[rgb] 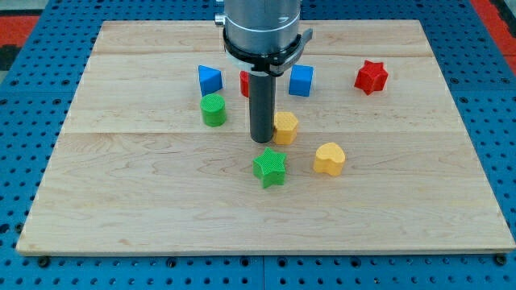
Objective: Slide the green star below the green circle
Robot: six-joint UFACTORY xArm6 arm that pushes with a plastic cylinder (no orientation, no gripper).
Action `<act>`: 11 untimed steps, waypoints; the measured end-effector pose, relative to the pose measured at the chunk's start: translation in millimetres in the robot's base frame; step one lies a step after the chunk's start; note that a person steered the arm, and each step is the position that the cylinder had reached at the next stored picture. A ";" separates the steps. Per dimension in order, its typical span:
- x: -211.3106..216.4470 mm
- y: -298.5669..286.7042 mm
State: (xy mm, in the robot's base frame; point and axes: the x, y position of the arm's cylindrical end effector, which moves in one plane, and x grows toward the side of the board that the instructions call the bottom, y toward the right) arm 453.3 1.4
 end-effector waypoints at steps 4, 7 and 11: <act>43.8 41.0; 104.1 11.7; 113.8 -68.7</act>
